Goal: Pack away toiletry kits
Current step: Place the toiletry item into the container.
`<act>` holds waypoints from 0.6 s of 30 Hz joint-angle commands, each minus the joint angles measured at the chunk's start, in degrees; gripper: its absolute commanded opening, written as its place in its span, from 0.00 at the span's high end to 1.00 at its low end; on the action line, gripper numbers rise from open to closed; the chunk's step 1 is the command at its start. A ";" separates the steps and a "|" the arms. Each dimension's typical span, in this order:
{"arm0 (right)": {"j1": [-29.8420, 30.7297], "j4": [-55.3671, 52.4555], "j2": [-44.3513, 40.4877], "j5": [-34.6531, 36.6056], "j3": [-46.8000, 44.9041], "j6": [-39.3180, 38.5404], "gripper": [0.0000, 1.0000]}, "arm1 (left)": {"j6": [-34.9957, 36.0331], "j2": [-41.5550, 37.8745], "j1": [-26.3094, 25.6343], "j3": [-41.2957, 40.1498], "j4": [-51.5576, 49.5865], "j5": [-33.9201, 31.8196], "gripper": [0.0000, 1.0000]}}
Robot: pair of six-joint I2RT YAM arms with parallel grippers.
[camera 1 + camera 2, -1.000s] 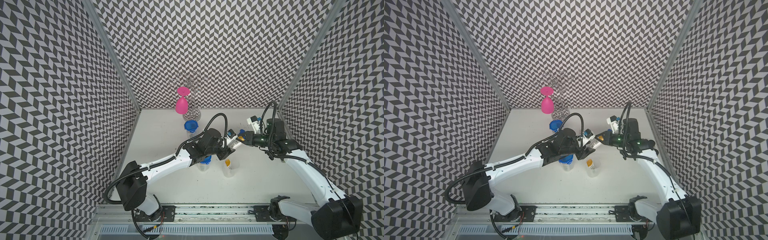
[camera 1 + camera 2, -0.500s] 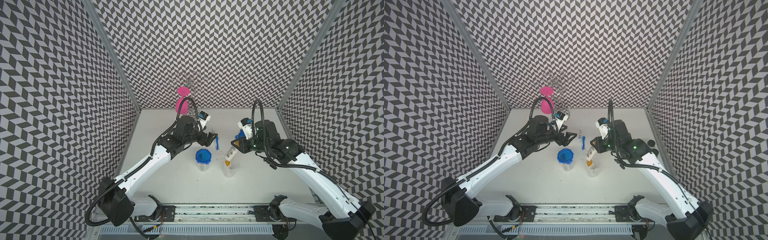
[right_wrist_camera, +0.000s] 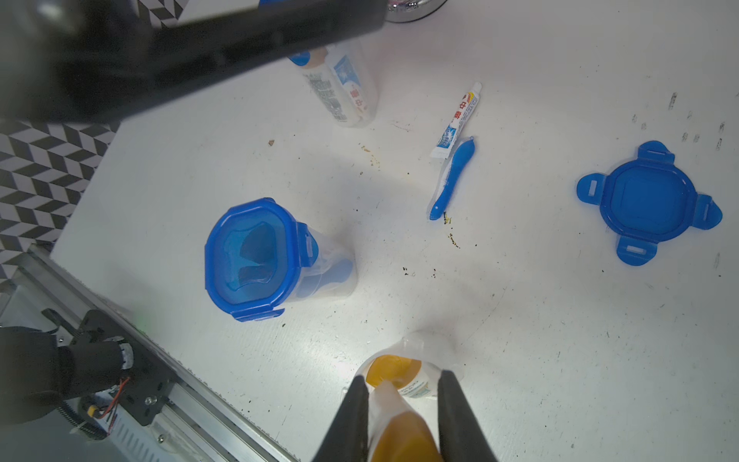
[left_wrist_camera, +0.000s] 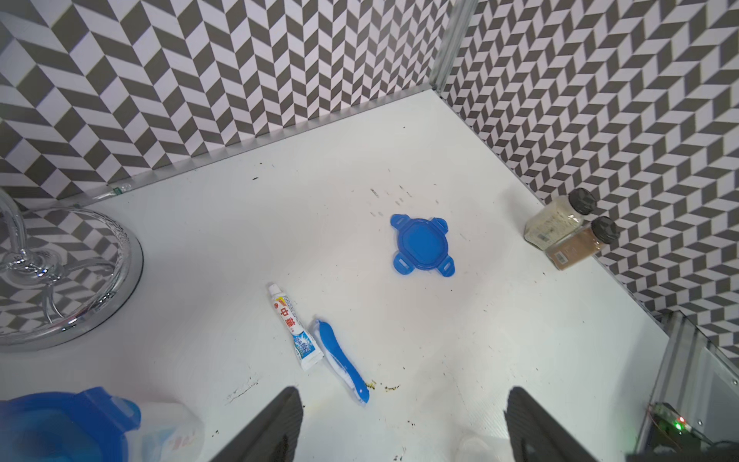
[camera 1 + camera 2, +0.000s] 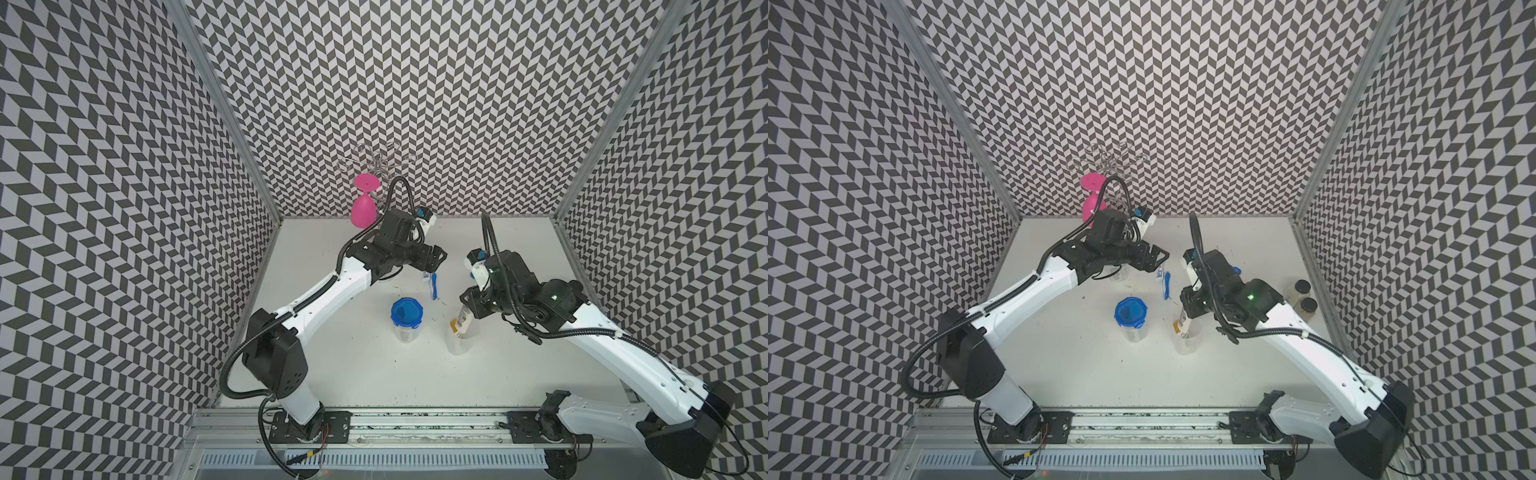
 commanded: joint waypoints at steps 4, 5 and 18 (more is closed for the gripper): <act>2.75 -1.19 2.25 4.89 0.98 0.10 1.00 | -6.39 8.37 -1.74 7.12 -7.86 -3.49 0.18; 2.98 -1.39 2.52 5.23 1.16 0.37 1.00 | -6.26 9.48 -2.14 8.26 -8.69 -4.34 0.18; 3.39 -0.66 3.03 6.02 -3.24 1.97 1.00 | -5.58 19.85 -2.55 9.64 -9.51 -7.74 0.22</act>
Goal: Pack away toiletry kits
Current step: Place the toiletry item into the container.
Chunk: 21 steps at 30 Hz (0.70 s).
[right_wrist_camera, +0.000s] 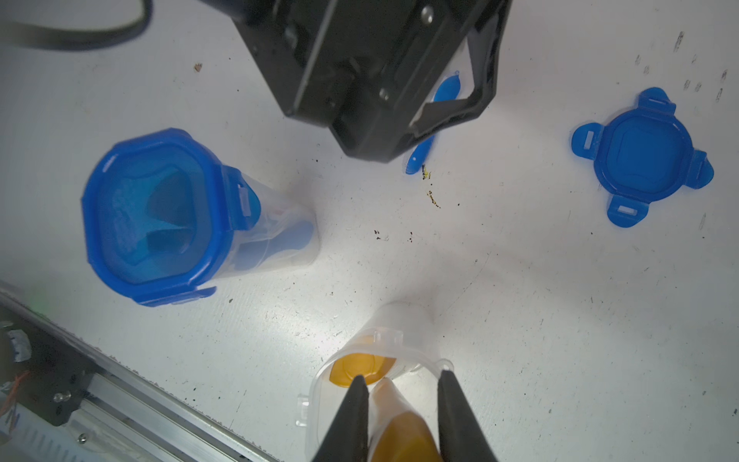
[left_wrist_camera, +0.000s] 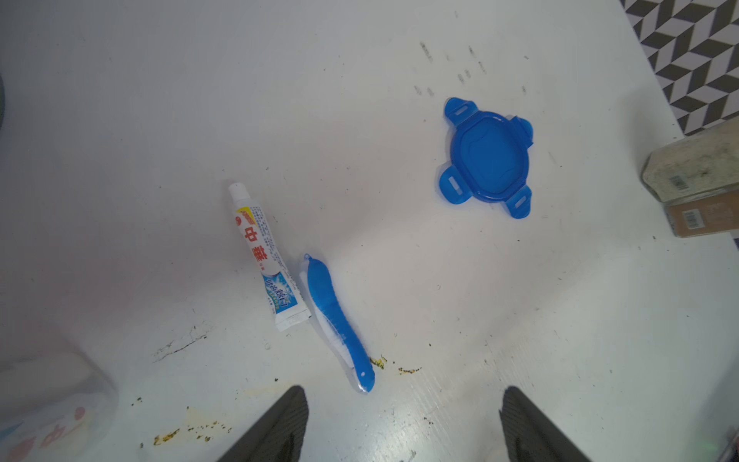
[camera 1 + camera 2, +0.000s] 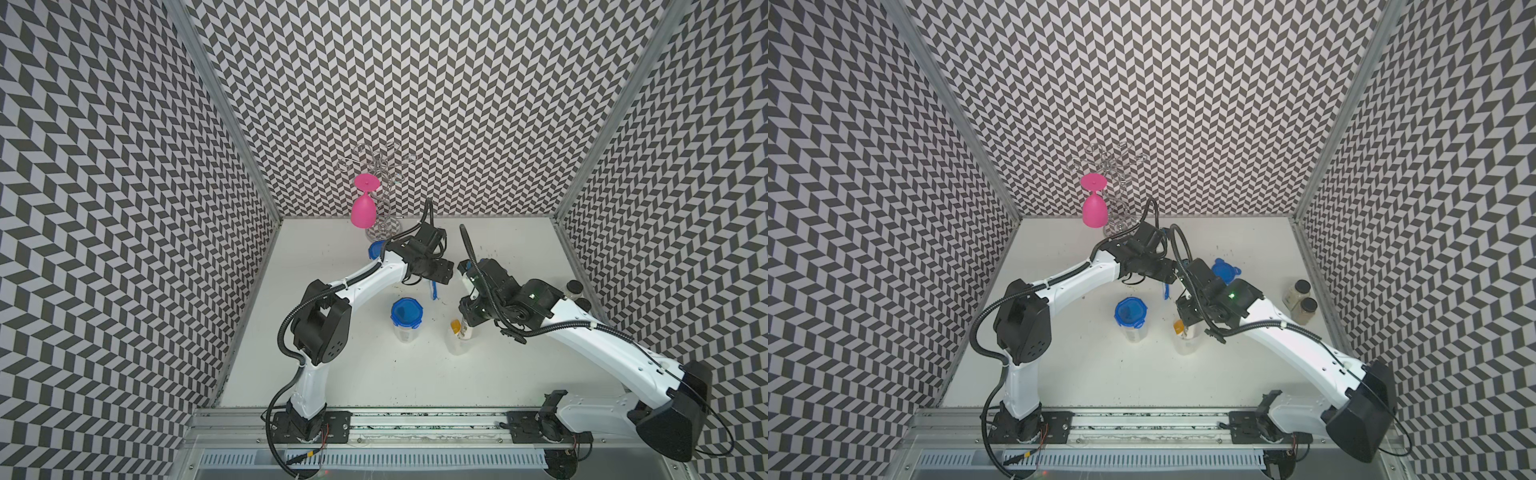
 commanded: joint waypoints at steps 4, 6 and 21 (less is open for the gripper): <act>0.37 3.05 -1.45 1.24 -2.51 0.19 1.00 | 1.84 5.91 1.22 4.30 -4.13 -1.71 0.22; 0.54 3.63 -1.48 1.69 -3.57 -0.11 0.98 | 3.01 7.48 1.21 5.08 -5.15 -2.19 0.23; 0.85 7.90 -1.25 0.72 -6.71 -0.55 0.77 | 5.95 16.25 0.90 9.14 -8.08 -5.12 0.37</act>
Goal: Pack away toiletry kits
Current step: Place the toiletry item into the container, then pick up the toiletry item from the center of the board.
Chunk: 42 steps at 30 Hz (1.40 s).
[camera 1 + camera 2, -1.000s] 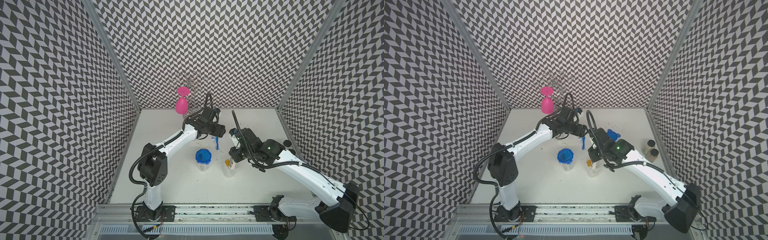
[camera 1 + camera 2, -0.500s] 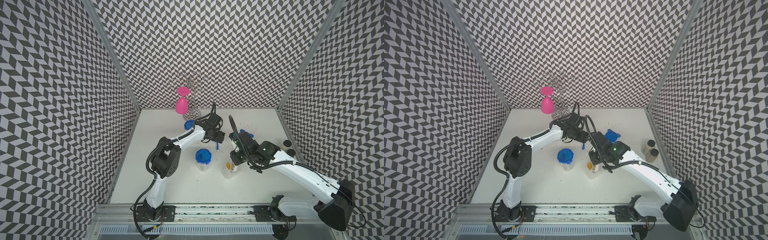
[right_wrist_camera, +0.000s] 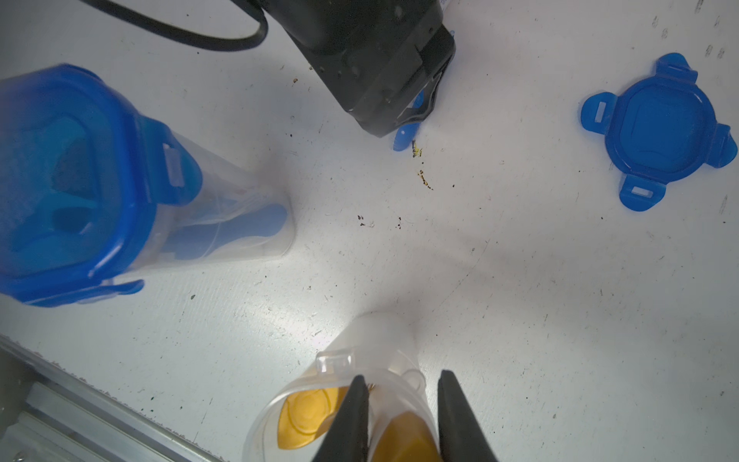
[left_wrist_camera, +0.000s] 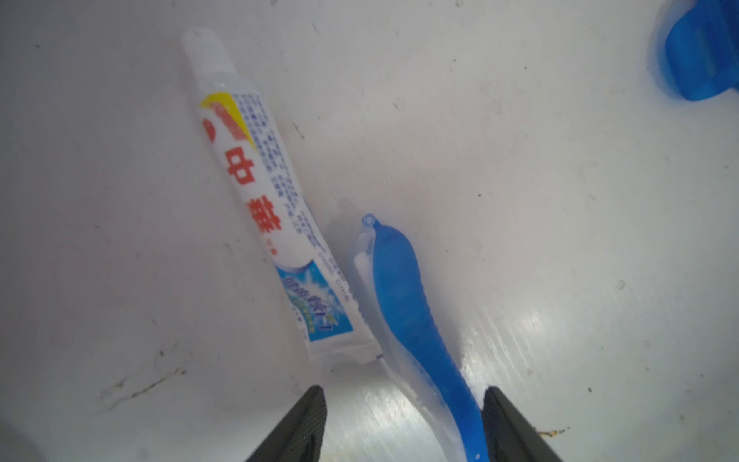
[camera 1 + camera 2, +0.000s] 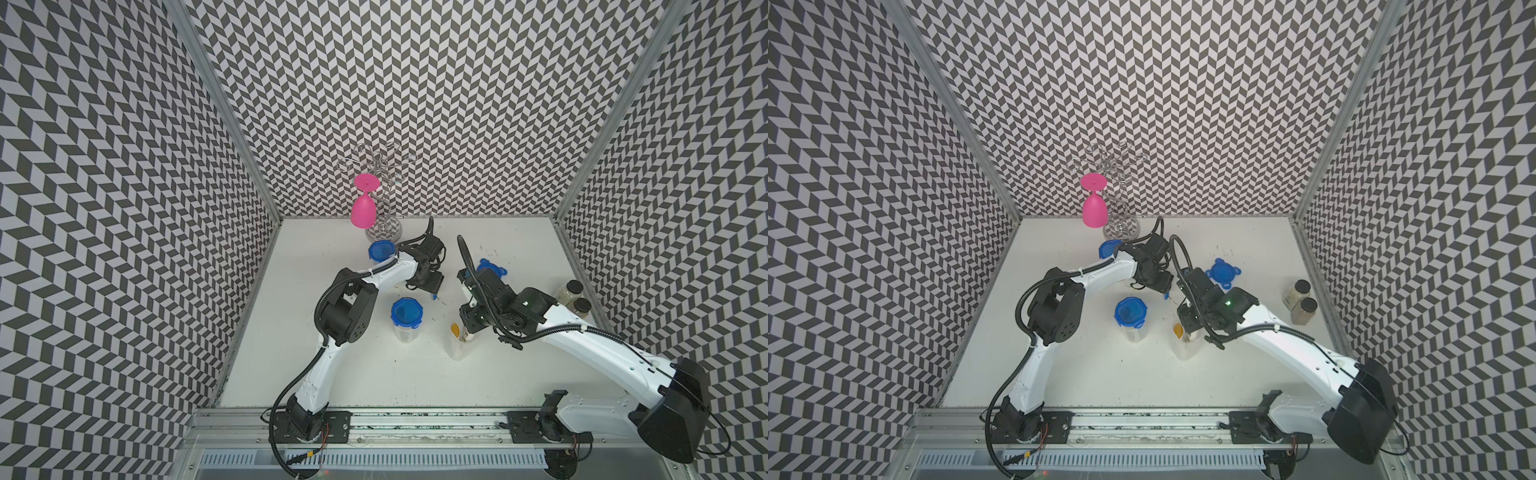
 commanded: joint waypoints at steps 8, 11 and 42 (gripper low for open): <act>1.21 3.51 -2.02 0.23 -0.82 0.24 0.67 | 1.18 3.20 -0.91 1.00 -1.77 -3.06 0.50; 1.27 3.82 -2.20 0.22 -0.90 0.08 0.66 | 1.09 3.23 -0.92 0.29 -1.32 -3.34 0.56; -20.85 15.19 -12.42 -27.76 -1.44 11.01 0.34 | 5.85 -24.33 1.20 -20.73 19.21 5.18 1.00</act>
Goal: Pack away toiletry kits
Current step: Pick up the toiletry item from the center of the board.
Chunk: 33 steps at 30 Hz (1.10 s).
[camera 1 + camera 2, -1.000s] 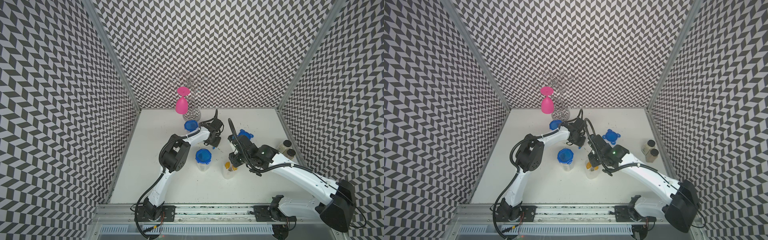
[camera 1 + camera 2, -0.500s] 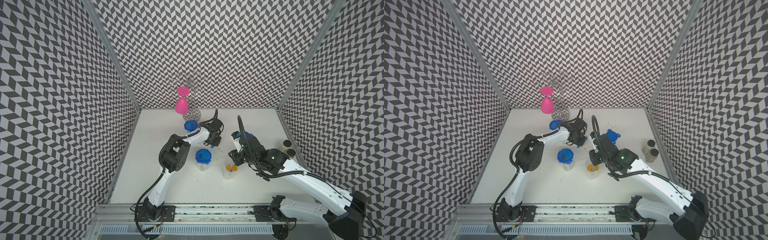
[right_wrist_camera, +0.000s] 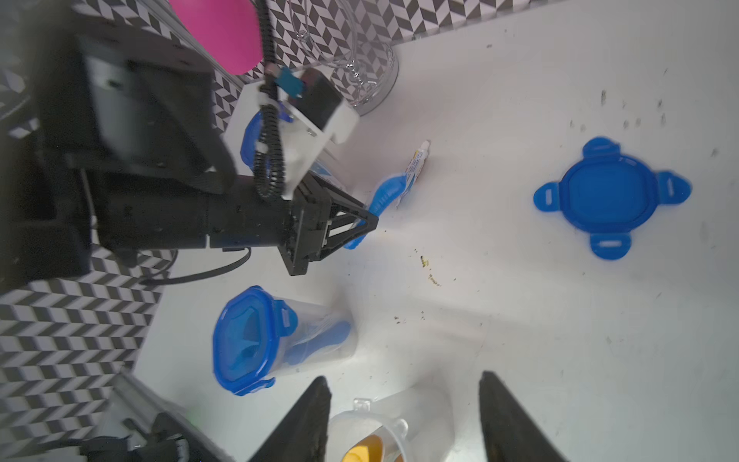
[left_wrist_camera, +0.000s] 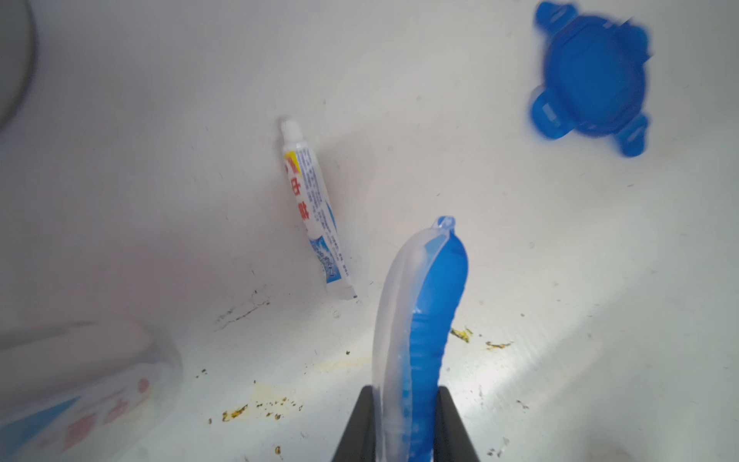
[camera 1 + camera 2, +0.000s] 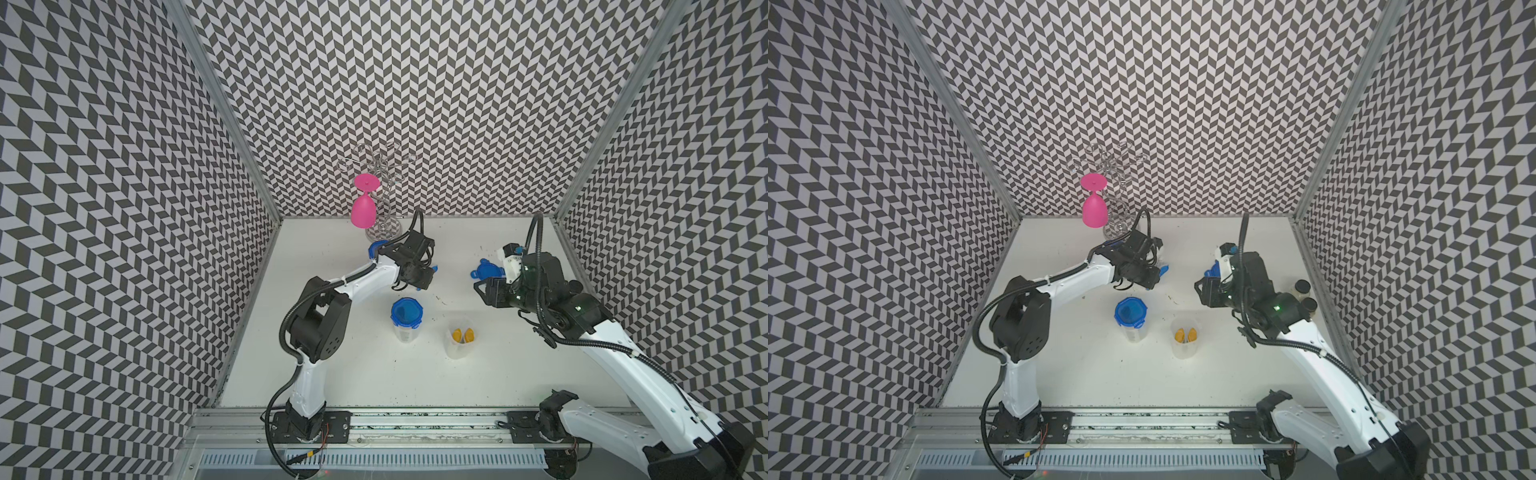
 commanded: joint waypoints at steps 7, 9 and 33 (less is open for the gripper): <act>-1.93 11.85 4.21 -20.23 2.75 6.25 0.21 | 7.12 -16.51 -3.65 -13.04 20.42 4.72 1.00; -1.97 13.56 4.59 -21.12 2.15 7.71 0.21 | 7.86 -18.64 -4.89 -14.74 21.99 5.12 1.00; -2.75 21.72 4.10 -25.93 -4.27 12.13 0.95 | 9.75 -28.01 -12.84 -21.95 22.90 11.18 0.94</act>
